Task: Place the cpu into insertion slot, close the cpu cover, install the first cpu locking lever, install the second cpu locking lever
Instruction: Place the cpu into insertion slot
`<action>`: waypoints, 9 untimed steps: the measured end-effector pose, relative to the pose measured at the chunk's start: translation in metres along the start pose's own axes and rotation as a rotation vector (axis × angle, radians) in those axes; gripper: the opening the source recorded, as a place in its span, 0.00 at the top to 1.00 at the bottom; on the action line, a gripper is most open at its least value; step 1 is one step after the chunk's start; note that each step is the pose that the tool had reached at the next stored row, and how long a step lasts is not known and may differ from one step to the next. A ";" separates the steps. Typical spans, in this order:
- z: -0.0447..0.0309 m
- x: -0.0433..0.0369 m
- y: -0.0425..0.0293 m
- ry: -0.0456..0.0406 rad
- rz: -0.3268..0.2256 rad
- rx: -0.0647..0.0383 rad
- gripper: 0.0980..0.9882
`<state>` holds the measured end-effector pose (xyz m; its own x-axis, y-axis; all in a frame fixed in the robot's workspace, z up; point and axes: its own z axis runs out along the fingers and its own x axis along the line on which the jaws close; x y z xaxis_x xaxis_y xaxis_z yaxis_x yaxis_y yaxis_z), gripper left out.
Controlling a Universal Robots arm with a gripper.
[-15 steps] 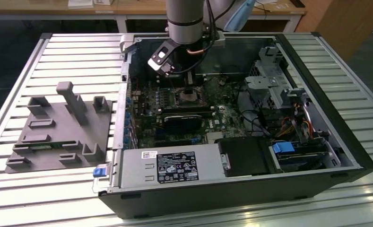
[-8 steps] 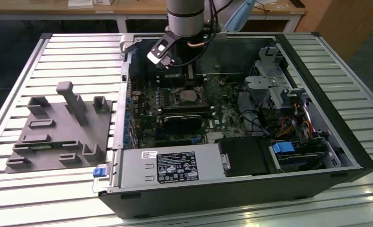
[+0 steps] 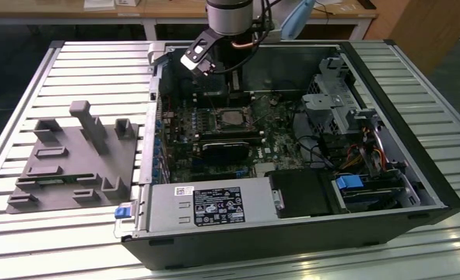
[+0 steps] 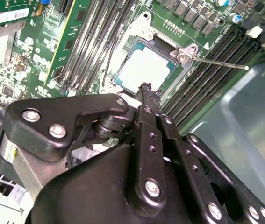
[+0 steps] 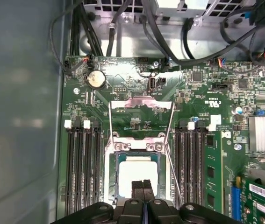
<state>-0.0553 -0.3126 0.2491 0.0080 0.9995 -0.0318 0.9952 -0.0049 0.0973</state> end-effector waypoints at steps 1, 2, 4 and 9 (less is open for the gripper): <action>-0.0017 -0.0001 0.0002 -0.0001 0.000 0.000 1.00; -0.0035 -0.0001 0.0004 0.0001 0.000 0.000 1.00; -0.0059 -0.0002 0.0006 0.0000 0.000 0.000 1.00; -0.0057 -0.0002 0.0039 0.0000 0.000 0.000 1.00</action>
<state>-0.0520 -0.3126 0.2551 0.0080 0.9995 -0.0318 0.9952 -0.0049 0.0973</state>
